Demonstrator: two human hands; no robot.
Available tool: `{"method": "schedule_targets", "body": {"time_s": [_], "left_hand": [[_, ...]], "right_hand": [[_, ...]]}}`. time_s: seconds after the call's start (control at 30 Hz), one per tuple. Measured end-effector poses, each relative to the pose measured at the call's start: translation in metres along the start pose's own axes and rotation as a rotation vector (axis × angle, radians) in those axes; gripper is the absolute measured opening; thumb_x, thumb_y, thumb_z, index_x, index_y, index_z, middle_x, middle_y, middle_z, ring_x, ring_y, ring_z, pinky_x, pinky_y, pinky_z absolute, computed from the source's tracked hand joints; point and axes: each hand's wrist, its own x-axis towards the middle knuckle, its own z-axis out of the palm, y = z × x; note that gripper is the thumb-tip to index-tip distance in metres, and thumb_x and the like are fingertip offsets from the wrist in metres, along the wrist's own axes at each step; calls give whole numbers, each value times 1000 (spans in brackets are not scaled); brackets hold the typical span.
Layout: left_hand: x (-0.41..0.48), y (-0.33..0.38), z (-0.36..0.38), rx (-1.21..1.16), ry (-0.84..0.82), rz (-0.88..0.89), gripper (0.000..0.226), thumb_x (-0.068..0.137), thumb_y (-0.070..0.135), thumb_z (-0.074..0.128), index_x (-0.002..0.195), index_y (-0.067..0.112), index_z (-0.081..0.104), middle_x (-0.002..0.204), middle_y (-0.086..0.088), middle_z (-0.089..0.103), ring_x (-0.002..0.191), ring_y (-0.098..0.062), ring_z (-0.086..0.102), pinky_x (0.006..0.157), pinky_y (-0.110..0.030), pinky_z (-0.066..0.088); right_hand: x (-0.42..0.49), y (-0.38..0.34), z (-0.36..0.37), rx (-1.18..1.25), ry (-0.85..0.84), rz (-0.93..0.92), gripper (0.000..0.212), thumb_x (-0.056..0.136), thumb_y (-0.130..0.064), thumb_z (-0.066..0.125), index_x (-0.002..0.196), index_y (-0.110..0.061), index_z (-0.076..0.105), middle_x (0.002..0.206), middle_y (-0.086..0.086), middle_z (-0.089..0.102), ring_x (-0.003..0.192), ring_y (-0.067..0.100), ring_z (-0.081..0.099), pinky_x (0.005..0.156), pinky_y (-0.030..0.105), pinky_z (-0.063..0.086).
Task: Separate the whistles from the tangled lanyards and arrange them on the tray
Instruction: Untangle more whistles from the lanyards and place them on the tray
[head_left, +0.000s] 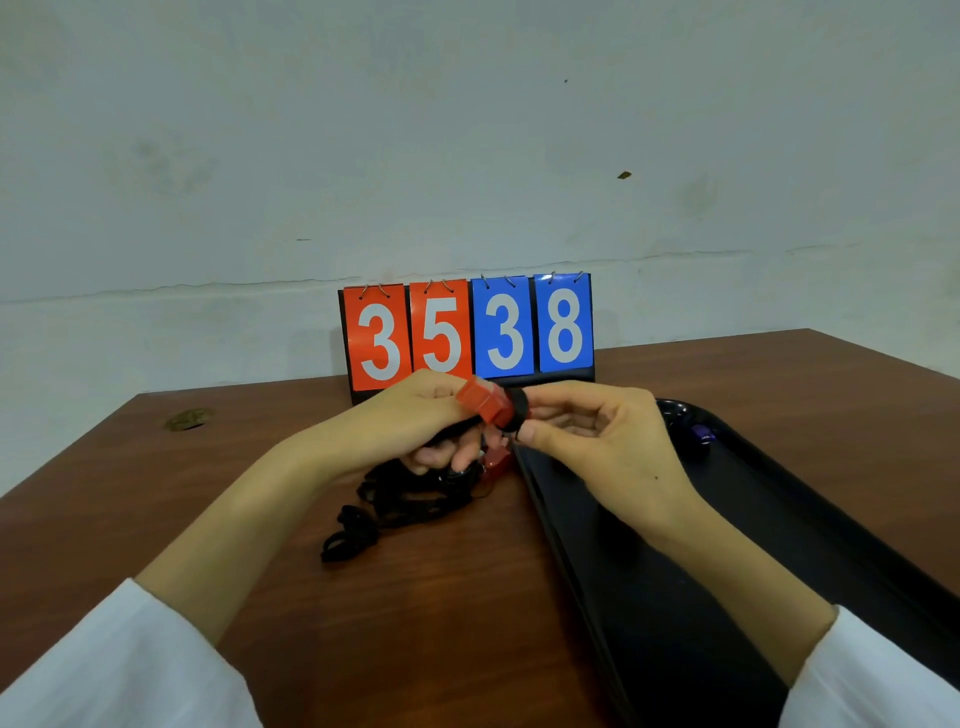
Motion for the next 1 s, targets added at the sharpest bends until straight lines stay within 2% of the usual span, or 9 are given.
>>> {"method": "schedule_targets", "body": {"time_s": [0.13, 0.27, 0.4, 0.5, 0.6, 0.67, 0.8, 1.0], "left_hand": [[3, -1, 9, -65, 32, -29, 43, 100, 32, 34, 71, 13, 59, 42, 2, 51, 33, -6, 28, 45, -24, 22], [8, -4, 16, -45, 60, -39, 21, 101, 30, 35, 101, 17, 51, 52, -3, 55, 34, -8, 29, 38, -20, 23], [10, -6, 20, 10, 65, -30, 18, 100, 25, 39, 93, 13, 51, 54, -1, 55, 35, -8, 32, 38, -20, 26], [10, -5, 23, 110, 72, -27, 22, 98, 26, 43, 92, 9, 56, 54, 3, 55, 35, -6, 34, 37, -17, 29], [10, -5, 25, 179, 91, -3, 23, 97, 27, 46, 90, 9, 59, 52, 4, 55, 36, -4, 37, 38, -13, 31], [11, -6, 26, 257, 119, 24, 23, 95, 30, 49, 86, 12, 60, 51, 5, 56, 39, -2, 41, 45, -13, 37], [11, -13, 26, 342, 161, 42, 19, 88, 37, 58, 77, 22, 59, 54, 4, 60, 45, 1, 51, 60, -20, 47], [10, -9, 20, 358, 196, 101, 16, 84, 34, 64, 79, 18, 65, 67, 8, 63, 61, 5, 58, 67, -13, 43]], "right_hand": [[1, 3, 0, 11, 96, -6, 25, 77, -9, 71, 95, -26, 68, 86, -12, 70, 83, -1, 66, 72, 9, 51], [4, 8, -1, -33, 200, 20, 24, 78, -12, 70, 99, -24, 67, 86, -12, 69, 81, -2, 65, 72, 7, 50], [5, 14, -3, -136, 289, 78, 26, 79, -17, 70, 104, -24, 66, 82, -19, 65, 80, -3, 65, 72, 8, 51], [7, 17, -7, -288, 332, 117, 30, 80, -19, 69, 110, -18, 66, 86, -11, 66, 80, -1, 63, 79, 17, 53], [7, 19, -9, -452, 312, 129, 30, 82, -21, 68, 112, -16, 66, 95, -4, 69, 81, 2, 61, 86, 23, 52], [7, 22, -8, -528, 282, 121, 30, 82, -22, 68, 111, -15, 67, 95, -3, 70, 81, 4, 61, 86, 23, 52], [6, 24, -7, -646, 213, 110, 26, 83, -22, 67, 109, -16, 67, 95, -3, 70, 82, 6, 59, 86, 25, 50], [3, 24, -1, -718, -12, 39, 30, 84, -25, 66, 114, -21, 65, 99, -7, 69, 80, -2, 53, 83, 14, 44]]}}
